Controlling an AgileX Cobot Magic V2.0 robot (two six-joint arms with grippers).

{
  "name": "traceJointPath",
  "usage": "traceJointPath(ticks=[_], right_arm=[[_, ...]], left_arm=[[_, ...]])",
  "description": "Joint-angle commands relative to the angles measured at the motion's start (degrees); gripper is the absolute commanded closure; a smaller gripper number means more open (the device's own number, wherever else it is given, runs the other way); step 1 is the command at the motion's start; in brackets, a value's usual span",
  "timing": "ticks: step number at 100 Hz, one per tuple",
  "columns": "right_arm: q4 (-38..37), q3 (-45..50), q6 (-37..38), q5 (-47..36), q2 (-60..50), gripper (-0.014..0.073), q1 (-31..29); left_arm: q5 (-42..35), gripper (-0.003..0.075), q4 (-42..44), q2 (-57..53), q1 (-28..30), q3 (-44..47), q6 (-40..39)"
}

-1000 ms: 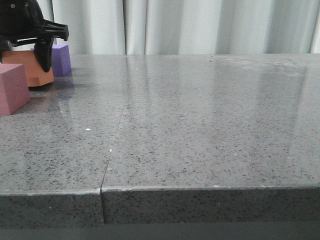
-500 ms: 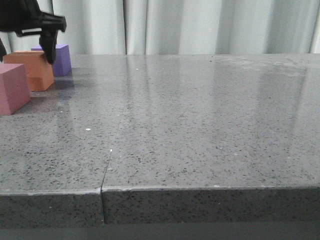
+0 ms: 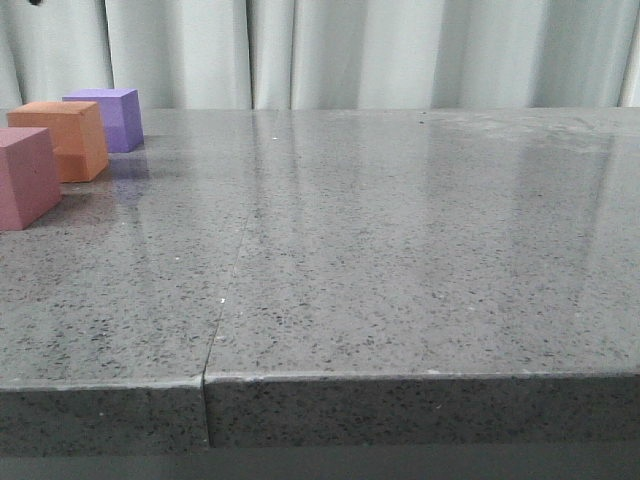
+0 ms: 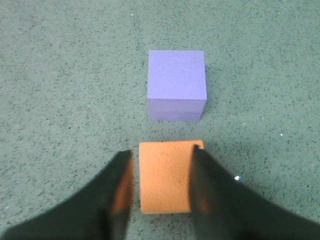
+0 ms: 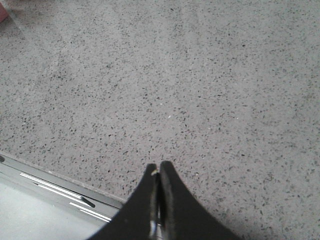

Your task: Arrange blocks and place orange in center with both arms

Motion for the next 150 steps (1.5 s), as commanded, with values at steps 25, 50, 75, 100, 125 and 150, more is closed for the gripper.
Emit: traceJointPath(ticks=[25,50,75,100,125,150], right_arm=[[-0.6,-1.4,-0.5,-3.5,-0.1,0.0662,0.0],[-0.6,-1.4,-0.5,-3.5,-0.1,0.0662,0.0],[-0.6,-1.4,-0.5,-3.5,-0.1,0.0662,0.0],[-0.6,-1.4,-0.5,-3.5,-0.1,0.0662,0.0],[-0.6,-1.4,-0.5,-3.5,-0.1,0.0662,0.0],[-0.6,-1.4,-0.5,-3.5,-0.1,0.0662,0.0]], left_arm=[[-6.0,0.0741,1.7,-12.9,-0.4,9.2,-0.1],[-8.1,0.0741,1.7,-21.9,-0.4,19.1,-0.1],[-10.9,0.0741,1.9,-30.7,-0.4,29.4,-0.1],[-11.8,0.0741,1.4,-40.3,-0.4,37.4,-0.1],[-9.5,0.0741,1.5,-47.9,-0.4,43.2,-0.4],[-13.8,0.0741,0.4,-53.3,-0.4,50.0,-0.5]])
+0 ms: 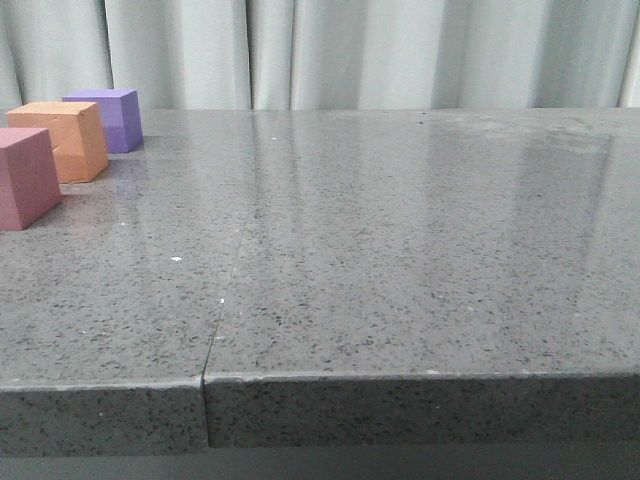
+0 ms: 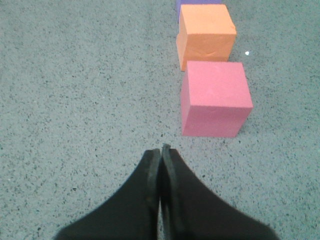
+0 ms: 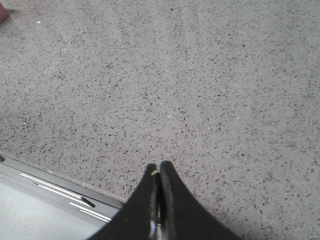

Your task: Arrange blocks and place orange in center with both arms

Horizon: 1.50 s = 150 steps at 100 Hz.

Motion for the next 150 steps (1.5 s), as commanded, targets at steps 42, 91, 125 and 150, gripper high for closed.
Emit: traceJointPath(ticks=[42,91,125,150], right_arm=[[-0.6,-1.4,-0.5,-3.5,-0.1,0.0662,0.0],[-0.6,-1.4,-0.5,-3.5,-0.1,0.0662,0.0],[-0.6,-1.4,-0.5,-3.5,-0.1,0.0662,0.0],[-0.6,-1.4,-0.5,-3.1,0.0,0.0662,0.0]], left_arm=[[-23.2,0.0741,-6.3,-10.6,4.1,13.5,12.8],[-35.0,0.0741,-18.6,-25.8,12.1,28.3,28.3],[-35.8,0.0741,-20.0,-39.7,13.5,38.4,28.1],[-34.8,0.0741,-20.0,-39.7,13.6,38.3,28.1]])
